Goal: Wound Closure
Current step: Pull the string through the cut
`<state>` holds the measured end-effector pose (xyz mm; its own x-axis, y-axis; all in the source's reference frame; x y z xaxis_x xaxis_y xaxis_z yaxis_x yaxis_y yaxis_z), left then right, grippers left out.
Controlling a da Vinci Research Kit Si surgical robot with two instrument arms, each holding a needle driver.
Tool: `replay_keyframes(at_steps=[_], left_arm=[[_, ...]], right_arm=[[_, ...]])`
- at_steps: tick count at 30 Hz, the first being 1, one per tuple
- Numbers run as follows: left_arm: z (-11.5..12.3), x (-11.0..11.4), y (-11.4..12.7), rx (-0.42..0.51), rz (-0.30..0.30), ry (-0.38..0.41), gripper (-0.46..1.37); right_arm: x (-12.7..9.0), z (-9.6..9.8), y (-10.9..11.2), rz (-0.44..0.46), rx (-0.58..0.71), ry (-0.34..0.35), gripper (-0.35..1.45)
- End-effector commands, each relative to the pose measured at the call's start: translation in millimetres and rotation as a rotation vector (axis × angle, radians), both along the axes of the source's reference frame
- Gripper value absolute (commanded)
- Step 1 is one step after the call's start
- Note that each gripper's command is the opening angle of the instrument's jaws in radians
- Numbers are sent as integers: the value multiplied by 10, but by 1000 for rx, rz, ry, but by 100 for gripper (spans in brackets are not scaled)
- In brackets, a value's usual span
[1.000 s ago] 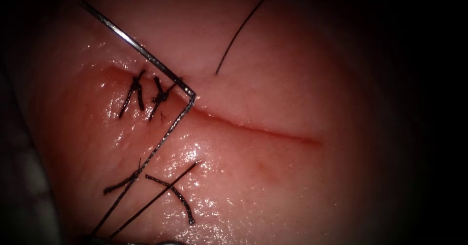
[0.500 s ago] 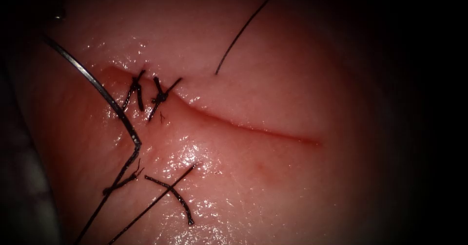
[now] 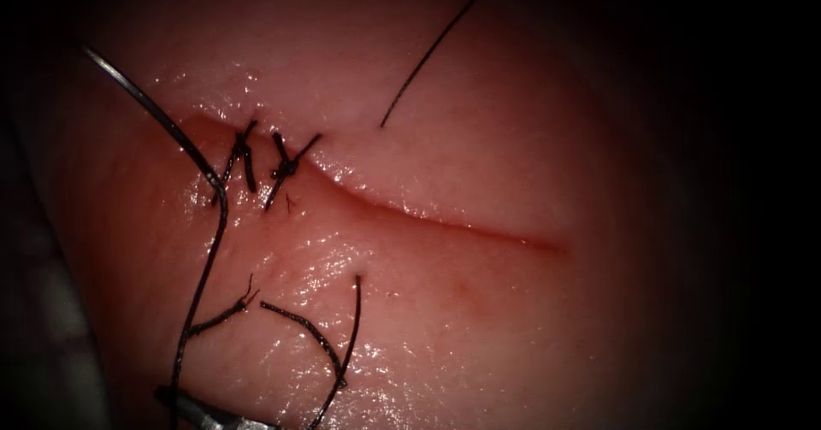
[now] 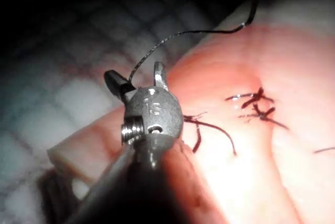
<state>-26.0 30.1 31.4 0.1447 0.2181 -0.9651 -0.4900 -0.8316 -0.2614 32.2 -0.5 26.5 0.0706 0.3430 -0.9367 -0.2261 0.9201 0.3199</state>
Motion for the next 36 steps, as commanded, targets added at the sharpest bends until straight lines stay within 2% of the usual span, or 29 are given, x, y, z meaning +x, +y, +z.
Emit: replay_keyframes(at_steps=[1,3,4,7,14,17,20,23,26,30,31,36], left_arm=[[0,4,10,-7,1,1,-35],[0,8,16,-10,-2,0,-35],[1,12,22,-17,-9,1,-35],[4,17,30,-22,-14,8,-35],[15,43,45,-21,-30,34,-35],[17,53,48,-21,-41,40,-35],[19,64,49,-28,-56,53,-35],[19,66,48,-25,-63,57,-35],[20,63,46,-29,-63,57,-35],[20,63,45,-26,-64,55,-35],[21,64,44,-26,-65,55,-35],[20,64,42,-22,-66,53,-35]], right_arm=[[-17,-3,7,7,-14,12,127],[-30,-4,12,10,-22,18,126],[-44,-6,17,12,-25,26,125],[-63,-7,22,14,-22,39,124],[-103,-8,26,10,-32,66,124],[-113,-4,31,22,-51,73,124],[-124,13,43,27,-84,59,118],[-124,33,55,28,-112,42,115],[-116,63,72,10,-121,19,118],[-108,91,84,-6,-127,-2,119],[-104,103,88,-15,-129,-12,118],[-89,131,90,-42,-135,-42,118]])
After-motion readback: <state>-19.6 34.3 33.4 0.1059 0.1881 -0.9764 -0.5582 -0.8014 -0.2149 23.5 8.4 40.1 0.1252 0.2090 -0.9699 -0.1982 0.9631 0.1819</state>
